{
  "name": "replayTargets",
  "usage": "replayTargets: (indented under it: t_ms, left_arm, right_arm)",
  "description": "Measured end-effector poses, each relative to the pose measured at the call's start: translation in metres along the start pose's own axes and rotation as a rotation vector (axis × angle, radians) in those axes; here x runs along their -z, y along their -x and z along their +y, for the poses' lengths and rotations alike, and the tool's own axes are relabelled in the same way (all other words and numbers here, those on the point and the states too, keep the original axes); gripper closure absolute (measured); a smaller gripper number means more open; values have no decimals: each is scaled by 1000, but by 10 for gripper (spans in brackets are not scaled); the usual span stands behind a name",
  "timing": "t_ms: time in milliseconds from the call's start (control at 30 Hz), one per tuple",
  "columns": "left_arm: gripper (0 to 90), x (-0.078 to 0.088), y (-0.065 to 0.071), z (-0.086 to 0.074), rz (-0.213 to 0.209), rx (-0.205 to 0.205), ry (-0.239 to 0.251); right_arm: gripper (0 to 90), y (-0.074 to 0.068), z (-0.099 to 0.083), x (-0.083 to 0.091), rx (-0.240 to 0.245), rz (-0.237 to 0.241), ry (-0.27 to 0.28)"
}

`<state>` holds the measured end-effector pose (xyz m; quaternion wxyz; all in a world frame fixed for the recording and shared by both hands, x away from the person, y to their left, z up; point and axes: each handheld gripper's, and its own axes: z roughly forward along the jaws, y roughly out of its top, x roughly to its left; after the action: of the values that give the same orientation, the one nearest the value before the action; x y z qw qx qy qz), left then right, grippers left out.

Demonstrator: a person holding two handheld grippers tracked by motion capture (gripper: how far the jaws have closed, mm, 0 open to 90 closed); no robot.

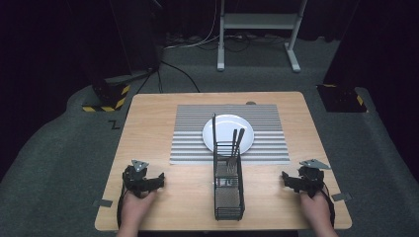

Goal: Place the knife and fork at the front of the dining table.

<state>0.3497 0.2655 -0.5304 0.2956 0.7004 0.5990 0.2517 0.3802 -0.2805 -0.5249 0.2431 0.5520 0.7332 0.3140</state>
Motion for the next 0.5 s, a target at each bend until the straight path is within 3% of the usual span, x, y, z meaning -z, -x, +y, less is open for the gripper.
replayTargets:
  t_ms: [500]
  left_arm:
    - [19, -2, 2, 2, -22, -24, -3]
  right_arm:
    - [94, 0, -1, 1, 18, 21, -3]
